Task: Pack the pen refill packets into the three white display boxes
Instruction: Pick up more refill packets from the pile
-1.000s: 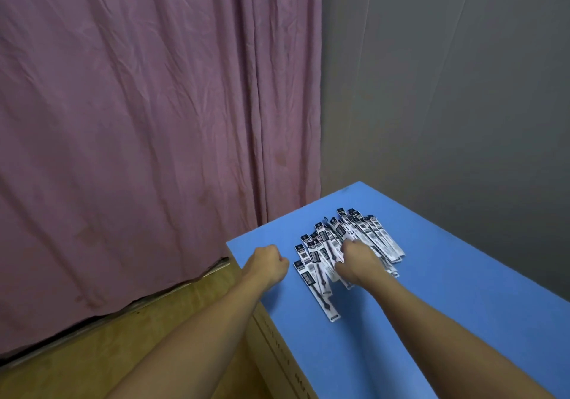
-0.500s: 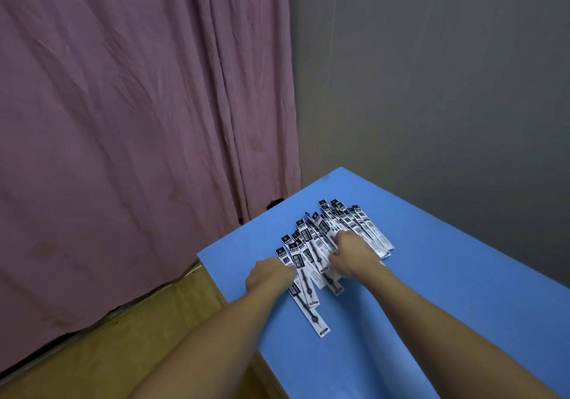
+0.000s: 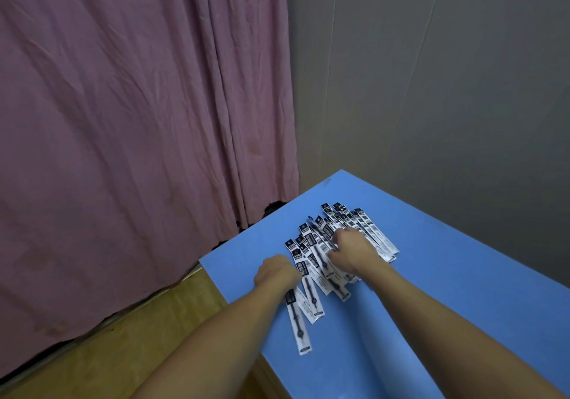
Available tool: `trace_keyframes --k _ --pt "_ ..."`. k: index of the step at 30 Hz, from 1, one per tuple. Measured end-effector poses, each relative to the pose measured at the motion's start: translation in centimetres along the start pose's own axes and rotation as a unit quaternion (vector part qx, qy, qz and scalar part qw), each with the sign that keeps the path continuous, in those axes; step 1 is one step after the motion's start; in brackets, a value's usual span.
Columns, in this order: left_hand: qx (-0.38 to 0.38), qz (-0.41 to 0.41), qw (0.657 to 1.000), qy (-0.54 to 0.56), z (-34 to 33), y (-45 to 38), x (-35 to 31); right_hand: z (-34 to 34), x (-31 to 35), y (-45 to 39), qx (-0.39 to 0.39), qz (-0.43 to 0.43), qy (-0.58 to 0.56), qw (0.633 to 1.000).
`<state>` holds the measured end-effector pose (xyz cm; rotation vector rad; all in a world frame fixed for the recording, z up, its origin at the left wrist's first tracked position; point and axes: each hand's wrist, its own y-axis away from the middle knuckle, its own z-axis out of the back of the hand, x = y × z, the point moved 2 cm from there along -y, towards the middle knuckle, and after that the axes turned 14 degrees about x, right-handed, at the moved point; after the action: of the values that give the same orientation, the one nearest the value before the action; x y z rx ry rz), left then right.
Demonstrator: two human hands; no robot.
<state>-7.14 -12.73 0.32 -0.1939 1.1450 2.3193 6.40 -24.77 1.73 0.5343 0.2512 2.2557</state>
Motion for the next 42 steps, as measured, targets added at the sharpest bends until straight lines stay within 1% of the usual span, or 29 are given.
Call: trace_keyframes --k 8,12,18,21,25,31,34,36,39,40,42 --pt "-0.047 0.016 0.994 -0.093 0.6 -1.0 1.3 0.3 0.2 -0.1 -0.010 0.001 0.002 1.000" --pt "-0.068 0.012 0.991 -0.111 0.7 -1.2 1.9 0.4 0.5 -0.1 -0.014 0.004 0.003 1.000" --pt "-0.106 -0.007 0.993 -0.054 1.6 -1.5 2.6 0.3 0.4 0.0 -0.010 0.001 0.011 1.000" --pt "-0.089 0.010 0.996 -0.019 1.6 -1.6 2.8 0.2 0.4 -0.1 -0.007 0.002 0.012 1.000" --pt "-0.060 0.047 0.997 -0.030 1.3 -2.1 2.7 0.1 0.4 -0.2 -0.003 0.003 0.012 1.000" --pt "-0.076 0.043 0.996 -0.001 1.2 -2.5 2.5 0.0 0.2 0.2 0.005 -0.002 0.003 1.000" --pt "-0.077 0.031 0.996 0.037 1.7 -2.3 2.6 0.1 -0.3 0.5 0.010 -0.010 0.007 1.000" --pt "-0.067 0.010 0.993 0.095 2.2 -2.3 2.7 0.4 -0.7 0.7 0.010 -0.009 0.010 1.000" --pt "-0.072 -0.037 0.971 0.225 3.1 -2.9 3.1 0.6 -1.1 0.9 0.005 -0.011 0.006 1.000" --pt "-0.078 -0.058 0.962 0.255 3.5 -3.0 3.2 0.7 -1.0 0.9 0.005 -0.011 0.005 1.000" --pt "-0.086 -0.101 0.952 0.277 4.3 -3.0 3.2 0.8 -0.9 1.0 0.006 -0.009 0.003 1.000"
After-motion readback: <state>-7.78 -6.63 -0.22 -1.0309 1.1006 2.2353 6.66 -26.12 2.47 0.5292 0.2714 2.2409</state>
